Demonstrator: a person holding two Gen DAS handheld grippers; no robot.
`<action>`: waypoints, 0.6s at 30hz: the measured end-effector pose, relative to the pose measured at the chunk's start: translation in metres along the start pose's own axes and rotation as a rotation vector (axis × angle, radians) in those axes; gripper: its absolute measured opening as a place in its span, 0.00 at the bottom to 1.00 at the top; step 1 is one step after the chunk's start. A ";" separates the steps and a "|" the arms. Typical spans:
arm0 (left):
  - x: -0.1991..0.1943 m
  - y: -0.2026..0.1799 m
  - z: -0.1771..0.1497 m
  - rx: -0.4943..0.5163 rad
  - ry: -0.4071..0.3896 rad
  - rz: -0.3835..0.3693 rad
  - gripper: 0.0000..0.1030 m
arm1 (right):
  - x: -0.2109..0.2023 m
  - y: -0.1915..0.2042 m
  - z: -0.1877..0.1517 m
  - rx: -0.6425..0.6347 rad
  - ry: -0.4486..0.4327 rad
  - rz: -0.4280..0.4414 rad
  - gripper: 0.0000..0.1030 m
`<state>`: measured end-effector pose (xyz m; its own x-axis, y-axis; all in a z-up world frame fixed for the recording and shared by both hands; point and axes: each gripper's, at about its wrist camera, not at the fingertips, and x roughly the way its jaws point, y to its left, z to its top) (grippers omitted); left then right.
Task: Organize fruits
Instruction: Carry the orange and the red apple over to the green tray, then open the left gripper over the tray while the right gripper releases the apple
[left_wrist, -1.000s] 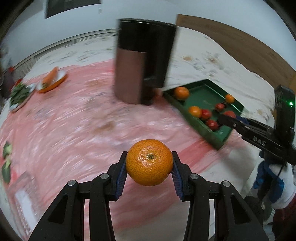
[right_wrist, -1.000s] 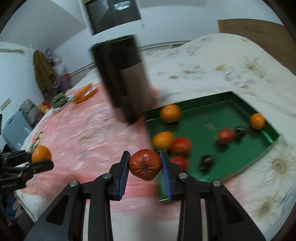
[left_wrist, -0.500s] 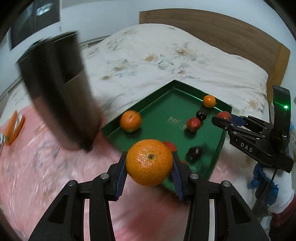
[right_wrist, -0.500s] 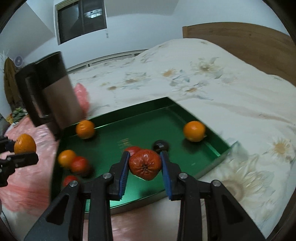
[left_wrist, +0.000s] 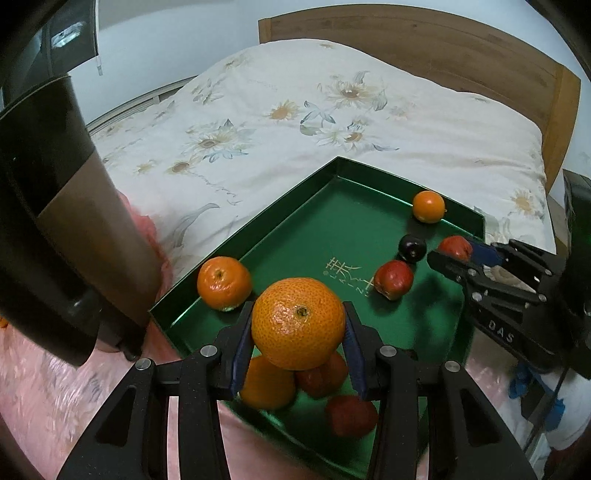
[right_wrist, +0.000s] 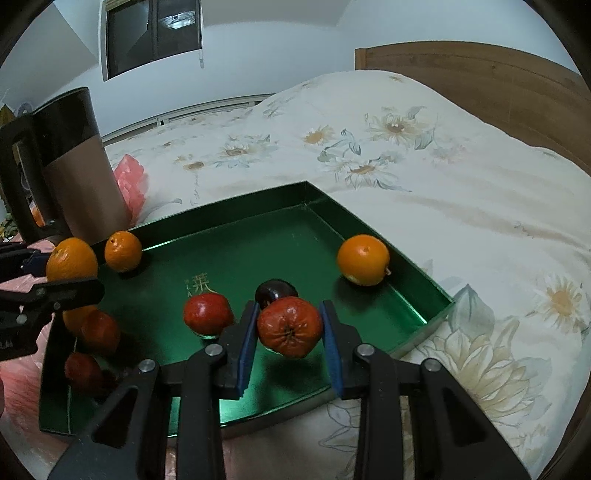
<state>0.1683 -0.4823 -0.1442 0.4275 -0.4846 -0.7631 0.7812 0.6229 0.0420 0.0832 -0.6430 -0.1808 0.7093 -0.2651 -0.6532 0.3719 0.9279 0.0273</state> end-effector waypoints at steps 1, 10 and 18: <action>0.002 0.000 0.001 0.002 0.001 0.002 0.38 | 0.002 0.000 -0.002 0.000 0.004 -0.001 0.41; 0.026 -0.004 -0.001 0.011 0.032 0.015 0.38 | 0.003 0.001 -0.005 -0.003 0.001 -0.008 0.42; 0.035 -0.005 -0.002 0.005 0.043 0.022 0.38 | 0.003 0.002 -0.005 -0.011 0.002 -0.012 0.42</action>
<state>0.1782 -0.5012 -0.1729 0.4242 -0.4441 -0.7892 0.7741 0.6301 0.0616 0.0835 -0.6412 -0.1866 0.7035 -0.2758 -0.6550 0.3741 0.9273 0.0113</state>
